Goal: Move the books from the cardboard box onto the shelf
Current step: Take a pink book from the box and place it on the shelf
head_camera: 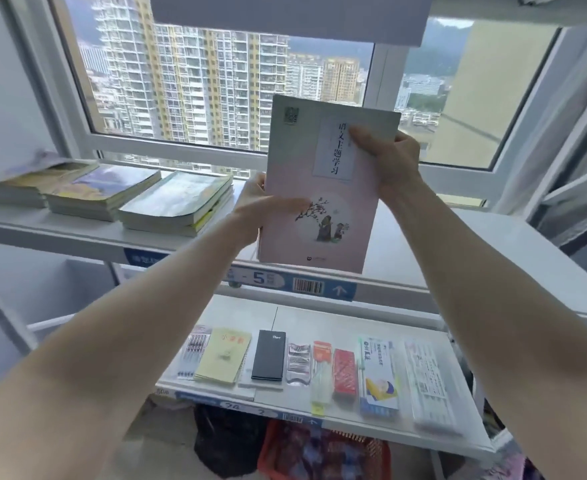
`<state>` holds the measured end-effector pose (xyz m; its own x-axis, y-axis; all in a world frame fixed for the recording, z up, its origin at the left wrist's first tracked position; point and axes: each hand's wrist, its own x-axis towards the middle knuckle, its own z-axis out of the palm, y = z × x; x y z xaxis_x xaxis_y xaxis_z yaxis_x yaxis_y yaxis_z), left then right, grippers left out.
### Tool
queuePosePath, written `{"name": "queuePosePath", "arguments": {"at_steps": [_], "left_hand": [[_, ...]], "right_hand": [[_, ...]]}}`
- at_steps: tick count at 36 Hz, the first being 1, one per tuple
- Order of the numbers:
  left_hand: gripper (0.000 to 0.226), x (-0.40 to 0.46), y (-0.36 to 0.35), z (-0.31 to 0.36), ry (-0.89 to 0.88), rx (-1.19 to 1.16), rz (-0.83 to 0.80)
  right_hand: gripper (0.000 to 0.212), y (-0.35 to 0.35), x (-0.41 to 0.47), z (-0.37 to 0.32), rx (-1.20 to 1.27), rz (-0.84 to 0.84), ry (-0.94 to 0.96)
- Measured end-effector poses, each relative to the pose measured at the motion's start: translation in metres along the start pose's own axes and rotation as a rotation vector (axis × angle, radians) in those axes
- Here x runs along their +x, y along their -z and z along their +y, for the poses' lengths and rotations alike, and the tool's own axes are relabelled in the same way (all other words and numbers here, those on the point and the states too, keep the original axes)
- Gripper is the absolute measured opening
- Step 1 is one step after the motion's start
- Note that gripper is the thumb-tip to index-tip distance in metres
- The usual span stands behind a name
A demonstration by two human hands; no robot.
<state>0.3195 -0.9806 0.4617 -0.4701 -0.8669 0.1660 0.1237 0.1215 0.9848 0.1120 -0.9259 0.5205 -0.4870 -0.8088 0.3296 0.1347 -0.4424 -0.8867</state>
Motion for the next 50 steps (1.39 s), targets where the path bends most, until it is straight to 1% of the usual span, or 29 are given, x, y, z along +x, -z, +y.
{"name": "queuePosePath", "arguments": {"at_steps": [3,4,5,7,8,11,15,18,20,24,27,29,31,34,37,40,42,43,45,46,48,50], "left_hand": [[0.05,0.028,0.018,-0.006,-0.035,0.015,0.016],[0.048,0.036,0.024,-0.009,-0.039,0.013,0.027],[0.055,0.043,0.029,-0.013,-0.034,0.003,0.047],[0.084,0.059,0.04,-0.021,-0.017,-0.018,0.072],[0.09,0.065,0.044,-0.024,-0.018,-0.017,0.067],[0.095,0.081,0.054,-0.034,-0.01,-0.04,0.045],[0.091,0.097,0.065,-0.042,0.0,-0.052,0.0],[0.086,0.106,0.072,-0.049,0.005,-0.065,-0.022],[0.086,0.109,0.075,-0.055,0.004,-0.061,-0.03],[0.093,0.108,0.074,-0.064,-0.03,-0.059,0.012],[0.088,0.104,0.072,-0.078,-0.033,-0.039,0.022],[0.086,0.099,0.07,-0.09,-0.011,-0.034,0.061],[0.085,0.098,0.066,-0.097,-0.009,-0.051,0.101],[0.077,0.102,0.063,-0.1,0.006,-0.086,0.136],[0.075,0.103,0.064,-0.098,0.022,-0.099,0.133],[0.073,0.107,0.068,-0.086,0.072,-0.122,0.085],[0.073,0.113,0.073,-0.07,0.182,-0.12,0.027],[0.073,0.116,0.076,-0.061,0.248,-0.089,-0.008],[0.067,0.122,0.081,-0.048,0.375,0.009,-0.049],[0.064,0.123,0.083,-0.045,0.433,0.058,-0.059],[0.063,0.122,0.085,-0.044,0.518,0.15,-0.076],[0.057,0.12,0.086,-0.05,0.55,0.253,-0.047]], "right_hand": [[0.034,-0.016,0.026,0.016,-0.006,-0.012,0.009],[0.035,-0.02,0.034,0.023,-0.01,-0.017,0.01],[0.036,-0.024,0.04,0.029,-0.01,-0.021,0.009],[0.035,-0.031,0.051,0.041,0.004,-0.017,0.011],[0.035,-0.033,0.057,0.047,0.007,-0.01,0.016],[0.036,-0.04,0.07,0.063,0.0,0.006,0.021],[0.036,-0.044,0.082,0.079,0.003,0.007,0.027],[0.036,-0.046,0.088,0.085,-0.012,-0.022,0.056],[0.039,-0.048,0.088,0.087,-0.022,-0.044,0.052],[0.049,-0.044,0.087,0.091,-0.01,-0.078,0.055],[0.059,-0.039,0.079,0.1,-0.094,-0.102,0.027],[0.054,-0.036,0.07,0.111,-0.159,-0.106,-0.014],[0.049,-0.036,0.063,0.12,-0.152,-0.091,-0.047],[0.048,-0.038,0.063,0.121,-0.151,-0.075,-0.029],[0.05,-0.041,0.063,0.12,-0.159,-0.049,-0.014],[0.056,-0.048,0.069,0.116,-0.182,0.008,-0.016],[0.061,-0.052,0.083,0.111,-0.224,0.051,-0.066],[0.067,-0.055,0.091,0.109,-0.253,0.083,-0.117],[0.085,-0.058,0.106,0.111,-0.32,0.144,-0.261],[0.088,-0.058,0.112,0.116,-0.347,0.159,-0.342],[0.081,-0.058,0.117,0.13,-0.41,0.141,-0.524],[0.073,-0.057,0.115,0.145,-0.511,0.096,-0.698]]}}
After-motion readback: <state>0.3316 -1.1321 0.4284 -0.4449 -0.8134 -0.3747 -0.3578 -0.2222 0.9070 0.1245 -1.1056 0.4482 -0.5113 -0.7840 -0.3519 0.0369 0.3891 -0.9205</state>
